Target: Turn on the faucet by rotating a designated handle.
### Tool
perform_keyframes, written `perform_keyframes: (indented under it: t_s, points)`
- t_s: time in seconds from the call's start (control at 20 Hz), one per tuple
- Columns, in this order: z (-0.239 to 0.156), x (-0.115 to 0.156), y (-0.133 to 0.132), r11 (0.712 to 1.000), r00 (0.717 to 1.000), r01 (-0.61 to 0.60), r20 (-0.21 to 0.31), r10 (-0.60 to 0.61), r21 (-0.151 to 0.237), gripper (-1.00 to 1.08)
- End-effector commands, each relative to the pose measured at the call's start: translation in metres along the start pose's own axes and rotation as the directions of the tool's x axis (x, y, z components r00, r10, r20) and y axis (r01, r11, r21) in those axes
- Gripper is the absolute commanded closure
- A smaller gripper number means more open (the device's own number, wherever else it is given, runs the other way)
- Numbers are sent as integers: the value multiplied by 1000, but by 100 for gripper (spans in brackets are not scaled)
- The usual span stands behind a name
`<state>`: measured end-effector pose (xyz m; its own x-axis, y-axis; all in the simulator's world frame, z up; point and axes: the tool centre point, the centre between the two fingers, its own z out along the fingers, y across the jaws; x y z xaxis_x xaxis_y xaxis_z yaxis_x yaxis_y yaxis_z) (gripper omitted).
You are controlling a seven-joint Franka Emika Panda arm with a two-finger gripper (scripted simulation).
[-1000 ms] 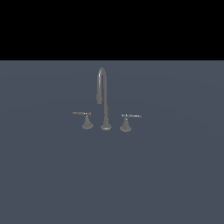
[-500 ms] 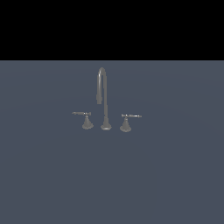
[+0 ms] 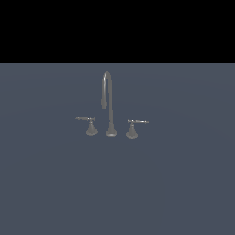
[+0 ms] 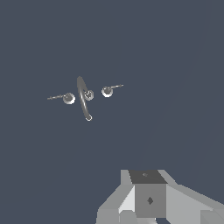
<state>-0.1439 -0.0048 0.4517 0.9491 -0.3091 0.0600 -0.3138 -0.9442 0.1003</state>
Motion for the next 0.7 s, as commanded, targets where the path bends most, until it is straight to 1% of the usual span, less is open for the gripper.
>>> perform_keyframes:
  t_s: [0.0,0.3,0.45,0.65]
  points:
    - [13,16,-1,998,998,-66,0,66,-11,108]
    - [46,52,-3,976,976,-217,-3,217,-33,108]
    - [64,68,-3,956,957,-289,-6,289,-41,108]
    - [90,89,-4,923,924,-382,-9,382,-48,108]
